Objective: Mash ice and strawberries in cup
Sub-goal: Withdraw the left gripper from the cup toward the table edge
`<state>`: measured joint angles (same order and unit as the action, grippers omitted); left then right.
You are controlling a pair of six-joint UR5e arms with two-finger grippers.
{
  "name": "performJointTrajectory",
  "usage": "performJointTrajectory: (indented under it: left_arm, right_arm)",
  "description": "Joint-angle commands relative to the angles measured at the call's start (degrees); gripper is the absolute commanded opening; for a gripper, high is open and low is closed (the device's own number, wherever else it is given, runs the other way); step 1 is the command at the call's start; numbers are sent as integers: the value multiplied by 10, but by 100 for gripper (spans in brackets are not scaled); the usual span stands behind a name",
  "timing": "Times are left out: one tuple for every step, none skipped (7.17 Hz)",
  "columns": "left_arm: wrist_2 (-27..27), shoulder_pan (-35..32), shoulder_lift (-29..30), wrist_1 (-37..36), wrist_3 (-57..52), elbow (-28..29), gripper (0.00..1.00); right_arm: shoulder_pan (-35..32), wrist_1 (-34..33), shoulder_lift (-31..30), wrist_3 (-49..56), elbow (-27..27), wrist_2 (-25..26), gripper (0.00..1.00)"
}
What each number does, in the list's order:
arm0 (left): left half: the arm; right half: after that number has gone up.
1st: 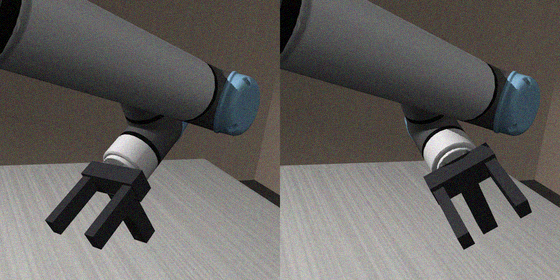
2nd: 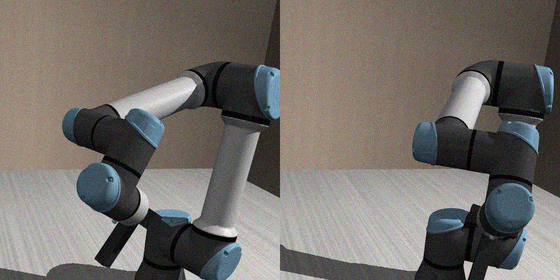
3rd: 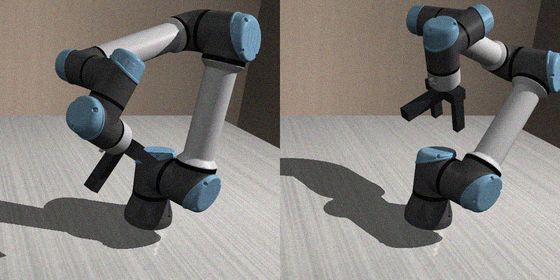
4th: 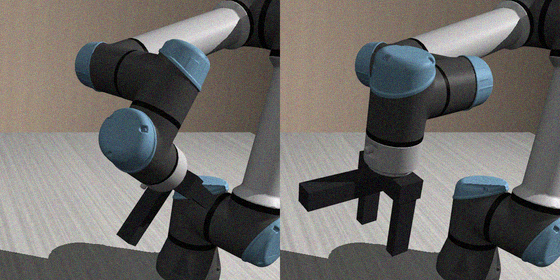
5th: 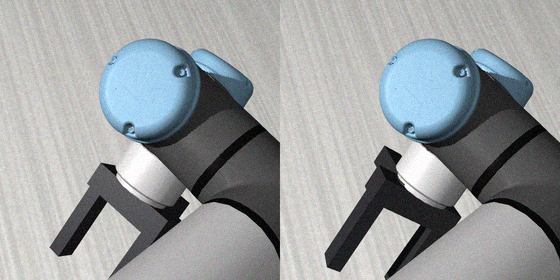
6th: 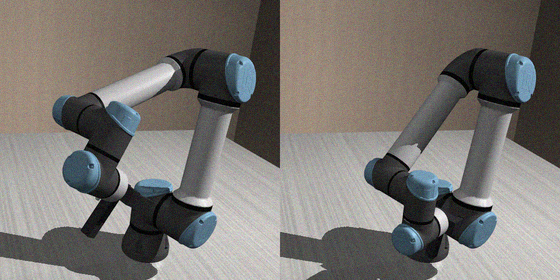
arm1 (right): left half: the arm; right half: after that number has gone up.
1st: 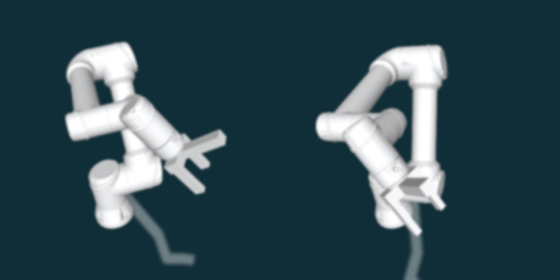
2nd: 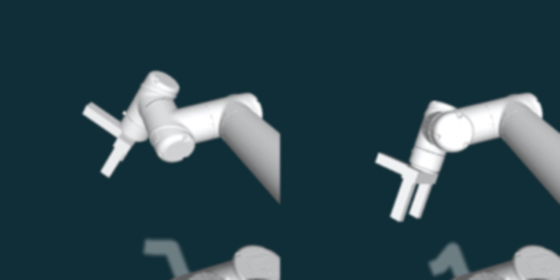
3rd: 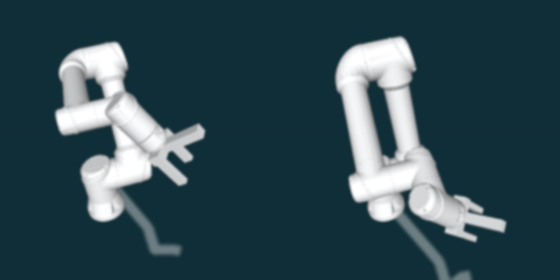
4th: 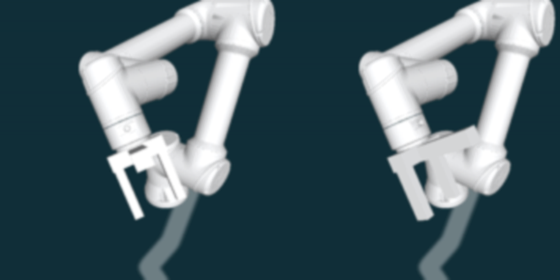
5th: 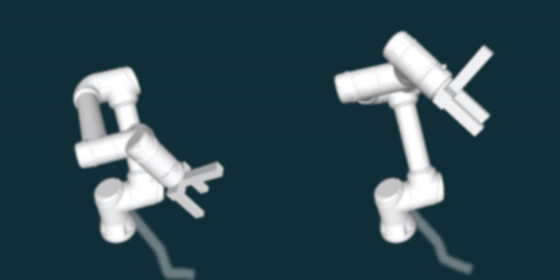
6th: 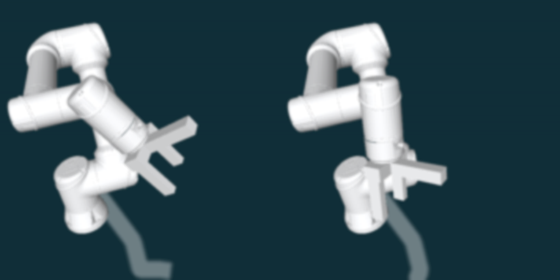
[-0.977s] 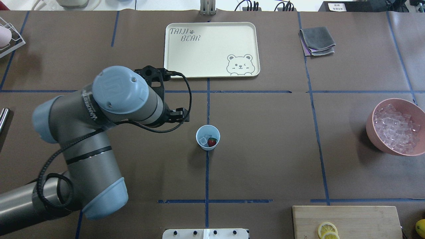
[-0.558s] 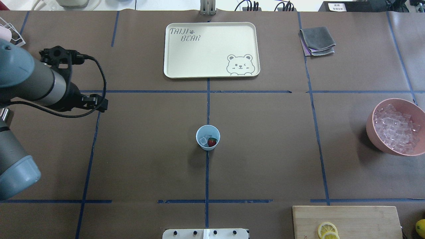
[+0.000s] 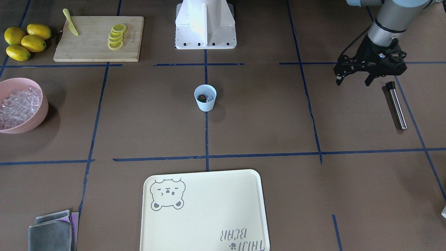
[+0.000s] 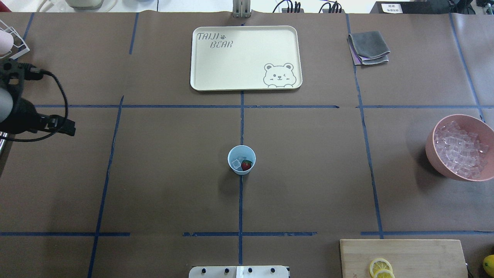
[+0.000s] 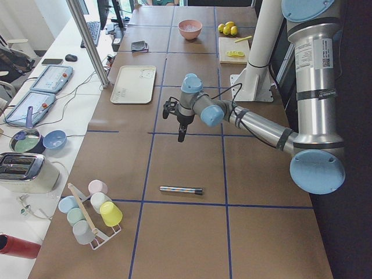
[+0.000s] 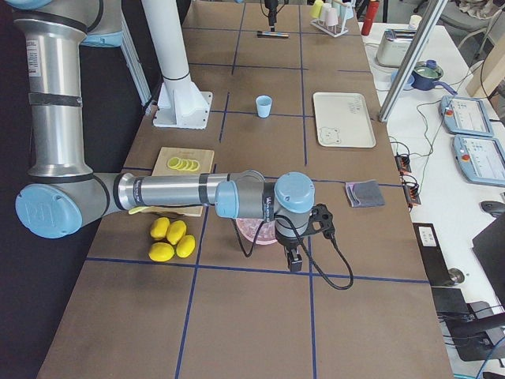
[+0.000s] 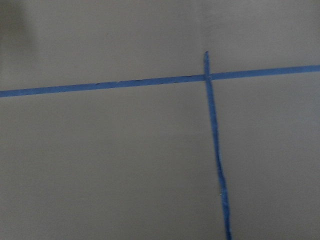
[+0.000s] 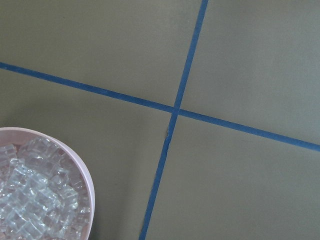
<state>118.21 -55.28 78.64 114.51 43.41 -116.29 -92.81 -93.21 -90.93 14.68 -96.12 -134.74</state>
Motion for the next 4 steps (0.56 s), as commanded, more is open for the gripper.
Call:
performJointTrajectory:
  left_arm:
    - [26, -28, -51, 113, -9, 71, 100]
    - [24, -30, -50, 153, -11, 125, 100]
    - [23, -31, -43, 225, -8, 187, 100]
    - [23, -31, -38, 243, -11, 219, 100]
  right_arm:
    - [0, 0, 0, 0, 1, 0, 99]
    - [0, 0, -1, -1, -1, 0, 99]
    - [0, 0, -2, -2, -3, 0, 99]
    - [0, 0, -3, -2, -3, 0, 99]
